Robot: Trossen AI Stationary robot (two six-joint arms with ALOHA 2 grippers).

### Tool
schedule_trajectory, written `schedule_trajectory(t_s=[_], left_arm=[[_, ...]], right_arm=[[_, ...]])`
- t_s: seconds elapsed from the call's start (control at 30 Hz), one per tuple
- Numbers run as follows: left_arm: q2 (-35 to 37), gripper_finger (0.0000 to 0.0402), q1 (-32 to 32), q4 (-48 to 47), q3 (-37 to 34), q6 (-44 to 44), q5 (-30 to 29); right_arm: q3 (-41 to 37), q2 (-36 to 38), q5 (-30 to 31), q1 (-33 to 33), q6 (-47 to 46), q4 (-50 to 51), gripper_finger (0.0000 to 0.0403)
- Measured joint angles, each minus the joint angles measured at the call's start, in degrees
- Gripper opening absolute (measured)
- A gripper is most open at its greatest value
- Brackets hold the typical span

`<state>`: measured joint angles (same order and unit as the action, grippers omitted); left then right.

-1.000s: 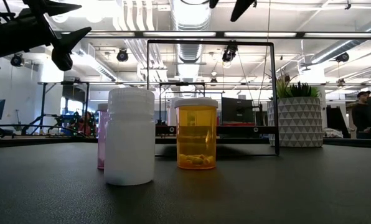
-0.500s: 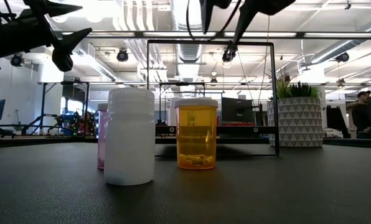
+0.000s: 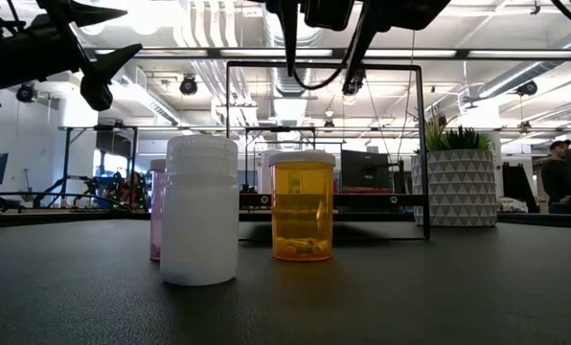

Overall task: Pick and place medicine bottles onto shelf by color
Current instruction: Put the orange pill bottle on the shelf aligned with the orange pill bottle

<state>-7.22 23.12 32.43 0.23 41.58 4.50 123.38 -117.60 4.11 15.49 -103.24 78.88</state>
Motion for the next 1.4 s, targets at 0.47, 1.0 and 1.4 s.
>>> schedule_trajectory(t_s=[0.47,1.0,1.4], left_arm=[[-0.3,0.0224,0.0,0.1,0.0,0.0,0.0],[-0.9,0.0224,0.0,0.0,0.0,0.0,0.0],[-1.0,0.0224,0.0,0.0,0.0,0.0,0.0]], right_arm=[[0.1,-6.1,-4.4,2.2,-2.9,-3.5,0.0226],[-1.6,-6.8,-4.7,3.7,-2.3,-8.1,0.0294],[-4.4,-6.8,-2.6,4.4,0.2,-9.6,0.0302]])
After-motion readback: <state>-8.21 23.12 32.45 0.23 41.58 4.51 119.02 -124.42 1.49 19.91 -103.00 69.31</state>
